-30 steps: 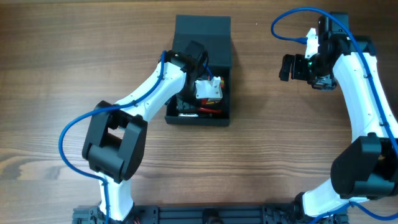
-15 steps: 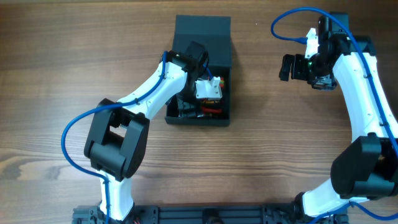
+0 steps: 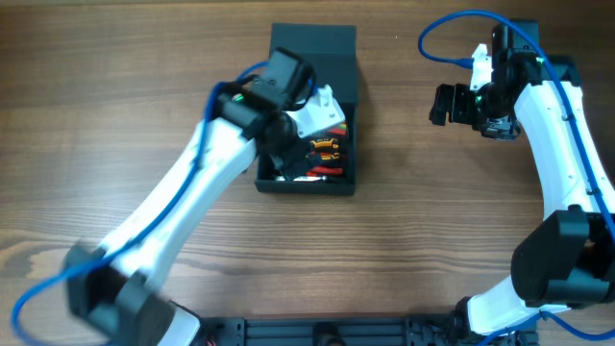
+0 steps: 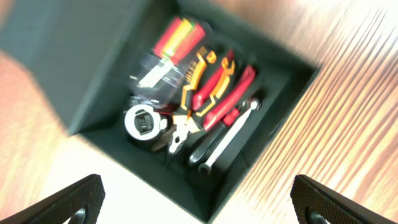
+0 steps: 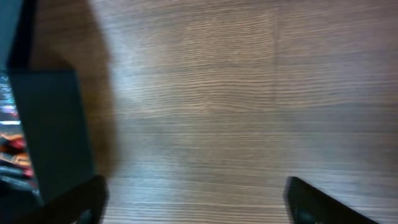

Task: Pack container
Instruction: 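Raise the left gripper out of the box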

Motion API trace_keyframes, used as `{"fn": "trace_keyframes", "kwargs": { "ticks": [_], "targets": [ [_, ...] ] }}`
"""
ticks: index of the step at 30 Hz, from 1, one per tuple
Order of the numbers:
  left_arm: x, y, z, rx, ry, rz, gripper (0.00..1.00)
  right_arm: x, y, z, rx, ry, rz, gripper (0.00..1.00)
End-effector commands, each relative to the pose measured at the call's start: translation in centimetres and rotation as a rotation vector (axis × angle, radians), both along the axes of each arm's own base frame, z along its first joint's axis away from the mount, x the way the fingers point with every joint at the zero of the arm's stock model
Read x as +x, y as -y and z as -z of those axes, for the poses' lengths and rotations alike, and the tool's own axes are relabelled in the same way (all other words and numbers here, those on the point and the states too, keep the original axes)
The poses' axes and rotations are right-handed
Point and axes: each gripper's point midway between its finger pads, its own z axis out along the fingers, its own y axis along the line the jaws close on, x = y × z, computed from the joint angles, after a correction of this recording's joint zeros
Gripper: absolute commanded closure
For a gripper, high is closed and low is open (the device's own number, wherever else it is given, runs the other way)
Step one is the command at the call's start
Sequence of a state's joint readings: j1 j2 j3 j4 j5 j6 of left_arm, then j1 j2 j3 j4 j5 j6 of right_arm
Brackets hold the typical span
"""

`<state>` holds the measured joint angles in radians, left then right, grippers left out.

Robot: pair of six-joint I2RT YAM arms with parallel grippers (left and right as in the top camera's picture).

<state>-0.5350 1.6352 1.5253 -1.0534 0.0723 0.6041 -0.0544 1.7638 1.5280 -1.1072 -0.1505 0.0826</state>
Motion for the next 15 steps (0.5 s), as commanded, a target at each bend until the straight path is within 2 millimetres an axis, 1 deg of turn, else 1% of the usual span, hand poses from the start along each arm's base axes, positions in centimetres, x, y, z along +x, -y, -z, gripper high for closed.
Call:
{"fn": "trace_keyframes", "kwargs": {
  "ticks": [1, 2, 3, 4, 5, 6, 7, 8, 10, 11, 12, 14, 15],
  "targets": [
    [0.6, -2.3, -7.1, -0.234, 0.100, -0.324, 0.00, 0.3, -2.1, -0.2, 0.138, 0.001, 0.005, 0.54],
    [0.9, -3.3, -8.4, -0.285, 0.116, -0.390, 0.03, 0.5, -2.8, -0.5, 0.180, 0.013, -0.008, 0.67],
    [1.3, -4.1, -9.4, -0.335, 0.128, -0.442, 0.08, 0.6, -3.1, -0.6, 0.199, 0.019, -0.013, 0.82],
    [1.7, -4.9, -10.2, -0.387, 0.131, -0.486, 0.10, 0.8, -3.4, -0.8, 0.218, 0.027, -0.014, 0.96],
    [2.2, -5.6, -10.9, -0.438, 0.127, -0.525, 0.17, 1.0, -3.6, -0.9, 0.235, 0.031, 0.003, 0.96],
    [2.8, -6.2, -11.4, -0.490, 0.118, -0.560, 0.25, 1.2, -3.7, -1.0, 0.249, 0.036, 0.014, 0.96],
    [3.4, -6.9, -11.8, -0.536, 0.107, -0.597, 0.31, 1.5, -3.8, -1.2, 0.258, 0.044, 0.023, 0.96],
    [3.9, -7.5, -11.8, -0.563, 0.100, -0.631, 0.35, 1.6, -3.9, -1.2, 0.266, 0.050, 0.030, 0.96],
    [5.3, -9.1, -11.6, -0.615, 0.076, -0.721, 0.39, 2.2, -4.3, -1.6, 0.298, 0.072, 0.033, 0.96],
    [6.2, -10.0, -11.1, -0.640, 0.056, -0.778, 0.47, 2.5, -4.8, -1.9, 0.326, 0.087, 0.027, 0.96],
    [6.9, -10.7, -10.6, -0.665, 0.032, -0.827, 0.56, 2.8, -5.0, -2.1, 0.345, 0.096, 0.034, 0.96],
    [8.6, -11.8, -9.3, -0.725, -0.037, -0.931, 0.85, 3.3, -5.5, -2.6, 0.381, 0.118, 0.032, 0.96],
    [9.8, -12.2, -8.0, -0.770, -0.096, -0.970, 0.96, 3.6, -5.9, -2.9, 0.412, 0.130, 0.027, 0.96]
  ]
}}
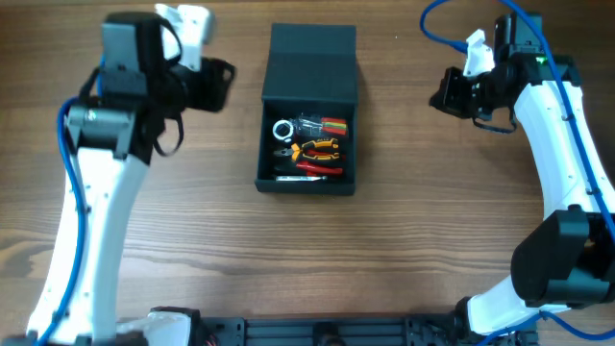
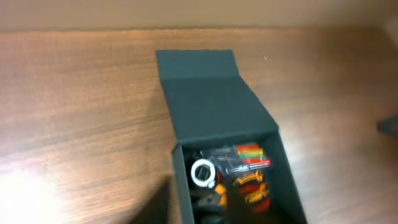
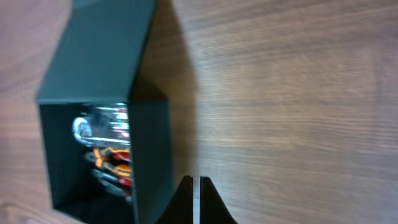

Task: Pack container
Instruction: 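Raise the left gripper out of the box, then move both grippers to the top corners of the box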

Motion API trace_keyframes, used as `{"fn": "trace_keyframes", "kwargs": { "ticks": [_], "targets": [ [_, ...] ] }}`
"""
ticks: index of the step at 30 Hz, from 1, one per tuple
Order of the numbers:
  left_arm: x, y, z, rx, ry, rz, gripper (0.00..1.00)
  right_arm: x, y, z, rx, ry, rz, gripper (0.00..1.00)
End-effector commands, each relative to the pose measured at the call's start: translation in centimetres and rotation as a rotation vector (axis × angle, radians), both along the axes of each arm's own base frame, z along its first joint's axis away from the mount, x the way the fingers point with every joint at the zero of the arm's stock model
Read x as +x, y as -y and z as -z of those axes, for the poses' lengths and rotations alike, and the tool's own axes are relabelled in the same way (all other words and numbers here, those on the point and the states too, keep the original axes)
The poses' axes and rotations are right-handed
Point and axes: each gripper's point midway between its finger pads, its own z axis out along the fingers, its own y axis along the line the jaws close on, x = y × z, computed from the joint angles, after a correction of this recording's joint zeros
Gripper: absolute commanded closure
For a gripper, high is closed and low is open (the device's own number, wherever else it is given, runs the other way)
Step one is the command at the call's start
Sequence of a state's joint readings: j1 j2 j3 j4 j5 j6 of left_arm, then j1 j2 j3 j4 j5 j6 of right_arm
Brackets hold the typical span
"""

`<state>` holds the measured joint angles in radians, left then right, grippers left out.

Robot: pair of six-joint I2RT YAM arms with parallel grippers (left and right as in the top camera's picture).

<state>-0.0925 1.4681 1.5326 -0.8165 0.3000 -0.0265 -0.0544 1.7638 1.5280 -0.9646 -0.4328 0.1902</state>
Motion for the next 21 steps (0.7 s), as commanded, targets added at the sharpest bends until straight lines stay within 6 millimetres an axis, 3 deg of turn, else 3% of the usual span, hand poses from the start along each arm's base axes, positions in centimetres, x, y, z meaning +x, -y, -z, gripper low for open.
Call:
{"fn": "trace_keyframes", "kwargs": {
  "ticks": [1, 5, 8, 12, 16, 21],
  "targets": [
    [2.9, -0.6, 3.2, -0.265, -0.165, -0.103, 0.96, 0.7, -1.7, -0.8, 0.137, 0.010, -0.004, 0.96],
    [5.8, -1.0, 6.8, -0.392, -0.250, -0.126, 0.96, 1.1, -2.6, -0.8, 0.200, 0.010, -0.021, 0.96],
    [7.4, -0.2, 9.3, -0.507, -0.315, -0.095, 0.96, 1.7, -3.3, 0.2, 0.252, -0.019, -0.028, 0.96],
    [8.9, 0.5, 12.2, -0.568, -0.360, -0.070, 0.96, 3.7, -4.3, 0.5, 0.325, -0.026, -0.073, 0.96],
    [10.3, 1.2, 11.3, -0.652, -0.320, -0.031, 0.96, 6.9, -5.0, -1.2, 0.393, 0.026, -0.111, 0.96],
    [12.9, 1.4, 7.3, -0.725, -0.193, -0.011, 0.96, 11.3, -4.7, -3.3, 0.414, 0.094, -0.079, 0.96]
  ]
}}
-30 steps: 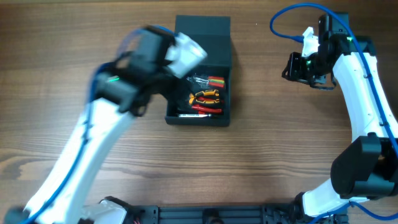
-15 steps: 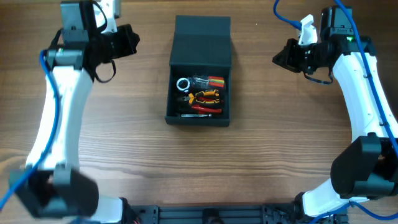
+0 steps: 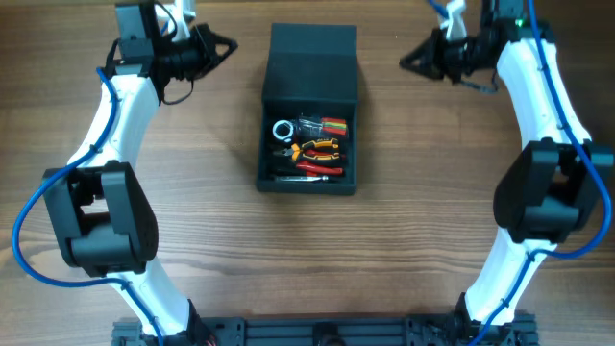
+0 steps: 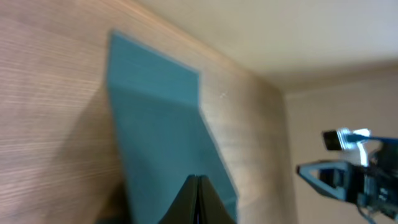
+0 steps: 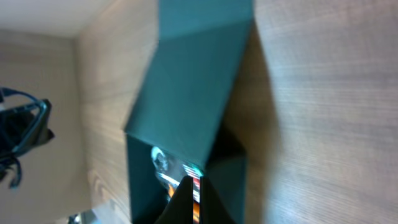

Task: Pack container
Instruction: 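Move both grippers to the top corners of the box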

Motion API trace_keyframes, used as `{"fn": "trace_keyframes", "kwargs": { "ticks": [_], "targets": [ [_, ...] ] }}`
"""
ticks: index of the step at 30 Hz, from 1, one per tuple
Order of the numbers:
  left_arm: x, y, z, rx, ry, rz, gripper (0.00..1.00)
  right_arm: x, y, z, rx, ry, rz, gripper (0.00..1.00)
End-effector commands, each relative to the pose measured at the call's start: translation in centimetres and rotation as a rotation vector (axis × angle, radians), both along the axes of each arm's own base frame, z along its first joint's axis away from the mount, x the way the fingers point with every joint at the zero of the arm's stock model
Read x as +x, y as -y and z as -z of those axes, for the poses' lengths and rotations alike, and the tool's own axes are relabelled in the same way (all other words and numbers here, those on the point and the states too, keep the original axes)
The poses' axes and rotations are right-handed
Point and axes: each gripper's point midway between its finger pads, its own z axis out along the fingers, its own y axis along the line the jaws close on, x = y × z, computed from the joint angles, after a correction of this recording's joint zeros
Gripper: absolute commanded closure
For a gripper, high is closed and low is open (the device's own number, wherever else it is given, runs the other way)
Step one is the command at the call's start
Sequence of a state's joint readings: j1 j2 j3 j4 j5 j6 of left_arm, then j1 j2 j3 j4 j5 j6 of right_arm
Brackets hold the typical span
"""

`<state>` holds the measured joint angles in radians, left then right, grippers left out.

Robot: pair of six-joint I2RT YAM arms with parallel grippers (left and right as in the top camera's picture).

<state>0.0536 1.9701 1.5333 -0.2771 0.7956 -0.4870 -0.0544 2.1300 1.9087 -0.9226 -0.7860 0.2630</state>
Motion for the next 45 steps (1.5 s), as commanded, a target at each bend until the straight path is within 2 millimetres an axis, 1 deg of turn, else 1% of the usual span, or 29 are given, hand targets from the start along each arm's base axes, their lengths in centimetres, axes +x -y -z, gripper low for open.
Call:
{"fn": "trace_keyframes", "kwargs": {
  "ticks": [1, 3, 5, 7, 10, 13, 15, 18, 24, 28, 35, 38, 41, 45],
  "targets": [
    [1.1, 0.8, -4.2, -0.119, 0.053, 0.015, 0.96, 2.8, -0.2, -2.9, 0.081, 0.059, 0.018, 0.96],
    [1.5, 0.8, -5.0, -0.122, 0.078, 0.026, 0.96, 3.3, -0.2, -2.5, 0.113, 0.051, 0.020, 0.96],
    [1.9, 0.7, -4.9, -0.129, 0.079, 0.023, 0.96, 3.4, 0.0, -1.4, 0.130, 0.023, 0.021, 0.96],
    [2.1, 0.3, -4.2, -0.149, 0.044, 0.010, 0.96, 3.2, 0.1, -0.1, 0.130, -0.015, 0.020, 0.96],
    [1.9, 0.8, -2.3, -0.196, -0.015, 0.045, 0.96, 2.6, 0.1, 2.0, 0.120, -0.068, 0.005, 0.96],
    [1.6, 1.7, 0.3, -0.240, -0.082, 0.095, 0.96, 2.1, 0.1, 3.4, 0.111, -0.097, -0.013, 0.96],
    [1.4, 2.1, 2.6, -0.254, -0.144, 0.103, 0.96, 1.8, 0.2, 4.3, 0.098, -0.120, -0.015, 0.96],
    [1.1, 2.5, 4.9, -0.282, -0.200, 0.126, 0.96, 1.3, 0.3, 5.4, 0.078, -0.142, -0.031, 0.96],
    [0.6, 3.3, 8.3, -0.313, -0.267, 0.161, 0.96, 0.8, 0.3, 7.2, 0.067, -0.174, -0.055, 0.96],
    [0.2, 4.2, 9.7, -0.298, -0.247, 0.210, 0.96, 0.7, 0.1, 8.2, 0.075, -0.180, -0.075, 0.96],
    [-0.4, 5.8, 10.3, -0.237, -0.129, 0.318, 0.96, 0.6, -0.6, 8.7, 0.122, -0.140, -0.137, 0.96],
    [-0.3, 5.5, 10.5, -0.216, -0.111, 0.315, 0.96, 0.6, -0.6, 8.9, 0.127, -0.142, -0.140, 0.96],
    [0.2, 4.2, 11.0, -0.192, -0.120, 0.272, 0.96, 0.6, -0.6, 9.0, 0.125, -0.136, -0.144, 0.96],
    [0.4, 2.1, 12.9, -0.127, -0.198, 0.176, 0.96, 0.8, -0.6, 9.0, 0.124, -0.128, -0.144, 0.96]
  ]
}}
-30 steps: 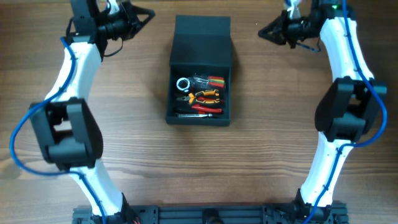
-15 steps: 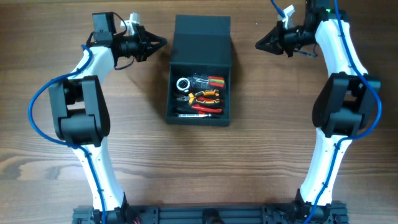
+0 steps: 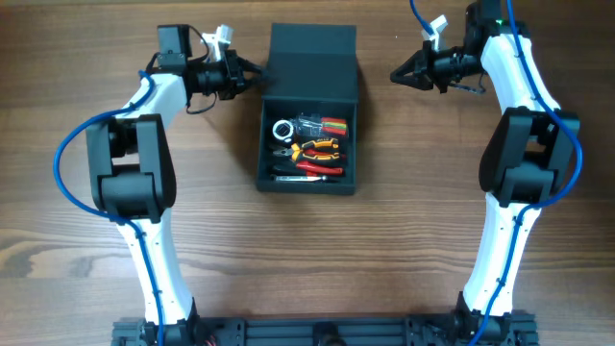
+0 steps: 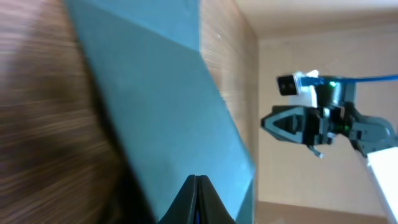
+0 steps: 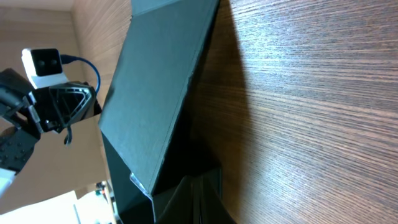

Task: Pack container
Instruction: 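Move both grippers to the top corners of the box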

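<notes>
A black box (image 3: 307, 178) stands mid-table with its lid (image 3: 313, 62) folded open toward the far side. Inside lie a silver ring (image 3: 282, 129), a clear packet (image 3: 309, 123), red and orange pliers (image 3: 317, 149) and a wrench. My left gripper (image 3: 256, 74) is shut, its tip at the lid's left edge; the left wrist view shows the lid (image 4: 161, 112) close up behind the gripper (image 4: 198, 186). My right gripper (image 3: 394, 74) is shut, a little right of the lid's right edge. In the right wrist view the lid (image 5: 161, 93) slopes before the gripper (image 5: 200, 186).
Bare wooden tabletop (image 3: 452, 231) surrounds the box on all sides. Both arms reach in from the near corners and bend toward the far side, flanking the box.
Both grippers, still shut, have come closer to the lid from either side and sit lower. The left tip now reaches the lid's left edge. The box and its contents are unchanged.
First my left gripper was open over the box's contents, the right one open out to the right. Then the left was away at the far left and the right shut. Later both were shut, aimed at the lid, where they now flank it closely.
</notes>
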Motion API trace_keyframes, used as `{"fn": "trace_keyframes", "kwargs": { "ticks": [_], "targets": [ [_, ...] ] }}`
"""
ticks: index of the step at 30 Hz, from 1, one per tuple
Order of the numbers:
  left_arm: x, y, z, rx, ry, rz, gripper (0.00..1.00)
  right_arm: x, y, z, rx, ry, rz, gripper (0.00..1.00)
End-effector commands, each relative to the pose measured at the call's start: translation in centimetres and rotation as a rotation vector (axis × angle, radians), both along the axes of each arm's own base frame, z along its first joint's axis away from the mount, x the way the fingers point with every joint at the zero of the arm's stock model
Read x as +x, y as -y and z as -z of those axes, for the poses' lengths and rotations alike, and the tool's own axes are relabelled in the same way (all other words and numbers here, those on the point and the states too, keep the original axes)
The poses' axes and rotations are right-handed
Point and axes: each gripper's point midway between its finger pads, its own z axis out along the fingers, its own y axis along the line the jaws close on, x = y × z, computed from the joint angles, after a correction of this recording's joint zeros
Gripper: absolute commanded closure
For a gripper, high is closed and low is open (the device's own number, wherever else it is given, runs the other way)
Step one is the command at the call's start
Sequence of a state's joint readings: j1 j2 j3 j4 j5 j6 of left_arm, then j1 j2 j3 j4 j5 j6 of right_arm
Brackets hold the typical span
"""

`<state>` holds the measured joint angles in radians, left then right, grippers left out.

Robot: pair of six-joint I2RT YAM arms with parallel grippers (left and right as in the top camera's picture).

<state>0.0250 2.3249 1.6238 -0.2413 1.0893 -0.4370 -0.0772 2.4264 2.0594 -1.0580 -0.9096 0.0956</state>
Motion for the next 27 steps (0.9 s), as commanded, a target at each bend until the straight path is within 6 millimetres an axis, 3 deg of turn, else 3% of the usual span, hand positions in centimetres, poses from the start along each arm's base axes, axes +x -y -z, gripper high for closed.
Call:
{"fn": "trace_keyframes", "kwargs": {
  "ticks": [1, 15, 27],
  "targets": [
    [0.6, -2.6, 2.2, 0.099, -0.029, -0.074, 0.96, 0.2, -0.4, 0.3, 0.029, 0.023, -0.023, 0.96],
    [-0.4, -2.9, 3.6, 0.157, -0.051, -0.055, 0.96, 0.8, -1.4, 0.4, 0.012, 0.076, -0.052, 0.96],
    [-0.8, -1.3, 4.4, 0.180, -0.060, -0.030, 0.96, 0.2, -1.8, 4.3, 0.042, -0.029, -0.042, 0.96]
  ]
}}
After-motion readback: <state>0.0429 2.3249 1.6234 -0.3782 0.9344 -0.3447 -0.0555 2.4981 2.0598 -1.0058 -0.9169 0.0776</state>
